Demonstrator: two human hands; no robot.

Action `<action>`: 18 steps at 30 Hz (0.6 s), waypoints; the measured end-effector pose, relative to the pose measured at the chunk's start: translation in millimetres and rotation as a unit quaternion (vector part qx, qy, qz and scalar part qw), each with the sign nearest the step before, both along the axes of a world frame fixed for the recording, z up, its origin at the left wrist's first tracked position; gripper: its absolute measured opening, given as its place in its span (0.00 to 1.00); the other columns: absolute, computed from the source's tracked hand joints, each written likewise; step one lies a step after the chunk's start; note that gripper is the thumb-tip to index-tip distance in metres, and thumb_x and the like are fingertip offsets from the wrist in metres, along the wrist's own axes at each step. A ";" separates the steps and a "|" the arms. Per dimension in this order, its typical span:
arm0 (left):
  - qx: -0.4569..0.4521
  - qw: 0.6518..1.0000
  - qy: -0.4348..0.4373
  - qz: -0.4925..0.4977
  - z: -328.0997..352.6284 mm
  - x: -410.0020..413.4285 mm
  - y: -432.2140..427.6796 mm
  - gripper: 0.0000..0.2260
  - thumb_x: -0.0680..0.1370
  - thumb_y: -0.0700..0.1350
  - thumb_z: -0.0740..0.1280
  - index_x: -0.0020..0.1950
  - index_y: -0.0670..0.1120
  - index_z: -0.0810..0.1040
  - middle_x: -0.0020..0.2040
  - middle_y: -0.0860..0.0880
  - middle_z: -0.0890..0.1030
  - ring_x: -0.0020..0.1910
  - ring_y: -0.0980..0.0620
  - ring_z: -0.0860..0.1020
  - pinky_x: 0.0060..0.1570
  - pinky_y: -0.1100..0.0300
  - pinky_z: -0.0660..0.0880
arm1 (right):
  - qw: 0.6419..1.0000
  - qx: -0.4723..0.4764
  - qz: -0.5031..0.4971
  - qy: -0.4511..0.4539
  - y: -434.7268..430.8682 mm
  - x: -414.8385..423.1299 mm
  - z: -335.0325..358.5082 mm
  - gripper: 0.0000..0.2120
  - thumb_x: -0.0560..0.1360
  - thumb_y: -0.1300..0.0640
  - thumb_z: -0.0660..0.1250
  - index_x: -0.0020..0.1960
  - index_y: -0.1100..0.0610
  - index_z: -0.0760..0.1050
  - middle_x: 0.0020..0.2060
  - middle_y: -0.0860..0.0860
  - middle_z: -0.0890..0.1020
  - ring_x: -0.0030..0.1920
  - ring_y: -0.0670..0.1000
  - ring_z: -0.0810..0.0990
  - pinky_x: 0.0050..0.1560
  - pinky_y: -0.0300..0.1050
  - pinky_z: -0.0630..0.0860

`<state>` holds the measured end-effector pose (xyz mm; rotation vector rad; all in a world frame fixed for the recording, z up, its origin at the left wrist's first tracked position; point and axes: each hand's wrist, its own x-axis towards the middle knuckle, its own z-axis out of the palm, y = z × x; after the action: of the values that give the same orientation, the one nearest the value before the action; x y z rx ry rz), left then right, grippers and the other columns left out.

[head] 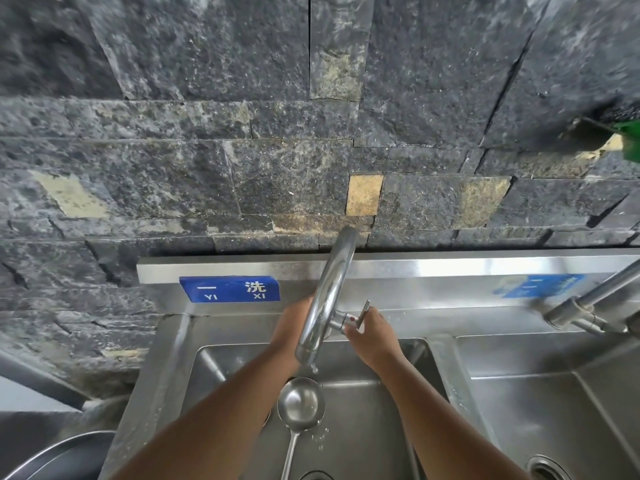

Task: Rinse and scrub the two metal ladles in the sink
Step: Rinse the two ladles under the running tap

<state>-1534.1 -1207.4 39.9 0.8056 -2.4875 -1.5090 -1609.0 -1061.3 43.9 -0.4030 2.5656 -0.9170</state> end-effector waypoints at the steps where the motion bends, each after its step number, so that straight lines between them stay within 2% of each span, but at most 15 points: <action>1: 0.003 1.000 -0.013 -0.009 14.7 9.6 3.9 0.11 0.81 0.40 0.64 0.47 0.57 0.77 0.41 0.57 0.79 0.40 0.67 0.81 0.40 0.72 0.77 | 1.000 0.002 -0.004 0.001 2.4 4.0 0.6 0.14 0.76 0.54 0.66 0.57 0.61 0.71 0.55 0.57 0.78 0.52 0.56 0.77 0.49 0.47 0.73; 2: 0.006 1.000 -0.013 -0.006 24.7 18.5 5.7 0.08 0.81 0.39 0.63 0.51 0.52 0.77 0.42 0.56 0.79 0.39 0.66 0.80 0.38 0.76 0.75 | 1.000 0.002 -0.010 0.000 5.2 9.6 1.2 0.15 0.76 0.55 0.66 0.59 0.61 0.71 0.57 0.57 0.78 0.56 0.58 0.77 0.53 0.47 0.73; 3: -0.017 1.000 -0.012 0.002 27.3 25.8 4.9 0.06 0.80 0.39 0.65 0.55 0.47 0.79 0.44 0.53 0.80 0.42 0.60 0.81 0.41 0.72 0.77 | 1.000 0.004 -0.016 -0.005 8.3 16.0 0.5 0.17 0.76 0.55 0.66 0.62 0.61 0.70 0.59 0.58 0.77 0.59 0.59 0.77 0.55 0.47 0.73; 5: -0.084 0.996 -0.020 0.002 31.1 43.1 4.4 0.09 0.77 0.38 0.69 0.56 0.43 0.80 0.46 0.46 0.83 0.45 0.47 0.82 0.49 0.52 0.81 | 0.999 0.012 -0.030 -0.028 13.0 32.8 -3.0 0.21 0.75 0.56 0.66 0.67 0.60 0.68 0.61 0.57 0.77 0.62 0.59 0.76 0.55 0.46 0.71; 6: -0.103 0.994 -0.039 0.004 30.9 51.8 3.7 0.08 0.77 0.40 0.70 0.56 0.43 0.80 0.46 0.45 0.84 0.46 0.46 0.83 0.50 0.50 0.80 | 0.999 0.015 -0.029 -0.040 13.9 42.2 -6.4 0.21 0.75 0.57 0.66 0.67 0.59 0.68 0.59 0.57 0.78 0.61 0.58 0.77 0.55 0.45 0.72; 8: -0.118 0.991 -0.065 0.013 26.9 68.7 2.0 0.06 0.77 0.45 0.69 0.53 0.46 0.81 0.44 0.48 0.84 0.45 0.47 0.82 0.46 0.56 0.78 | 0.998 0.025 -0.014 -0.062 14.3 60.4 -15.4 0.18 0.74 0.56 0.66 0.63 0.58 0.71 0.52 0.54 0.80 0.55 0.56 0.79 0.51 0.44 0.74; 10: -0.144 0.986 -0.082 0.025 19.4 88.8 -1.2 0.06 0.77 0.47 0.68 0.52 0.47 0.81 0.45 0.49 0.85 0.46 0.47 0.82 0.42 0.60 0.73 | 0.996 0.033 0.005 -0.083 11.2 79.6 -25.9 0.18 0.74 0.55 0.67 0.63 0.57 0.73 0.51 0.53 0.82 0.54 0.55 0.80 0.48 0.41 0.71; 13: -0.128 0.986 -0.101 0.035 1.7 120.9 -4.7 0.08 0.77 0.47 0.67 0.54 0.49 0.82 0.48 0.49 0.85 0.49 0.48 0.82 0.50 0.56 0.77 | 0.993 0.048 0.029 -0.100 6.3 104.1 -40.1 0.19 0.75 0.54 0.67 0.65 0.55 0.74 0.56 0.53 0.83 0.57 0.55 0.80 0.47 0.40 0.70; 16: -0.112 0.984 -0.131 0.042 -17.2 151.5 -5.3 0.11 0.74 0.51 0.66 0.51 0.49 0.82 0.46 0.49 0.85 0.47 0.47 0.82 0.49 0.52 0.78 | 0.990 0.064 0.051 -0.117 0.3 124.9 -55.0 0.19 0.74 0.52 0.66 0.65 0.53 0.74 0.57 0.54 0.83 0.55 0.55 0.82 0.48 0.43 0.77; 18: -0.083 0.984 -0.149 0.047 -34.8 170.7 -3.6 0.13 0.70 0.53 0.62 0.47 0.49 0.82 0.44 0.48 0.85 0.47 0.47 0.82 0.48 0.52 0.78 | 0.986 0.076 0.071 -0.128 -2.8 139.7 -66.3 0.20 0.75 0.50 0.67 0.66 0.51 0.73 0.58 0.53 0.83 0.55 0.56 0.82 0.46 0.43 0.76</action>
<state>-1363.4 -1211.0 5.0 1.1755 -2.6900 -1.2072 -1469.3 -1064.1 -22.4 -0.3898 2.3206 -0.6701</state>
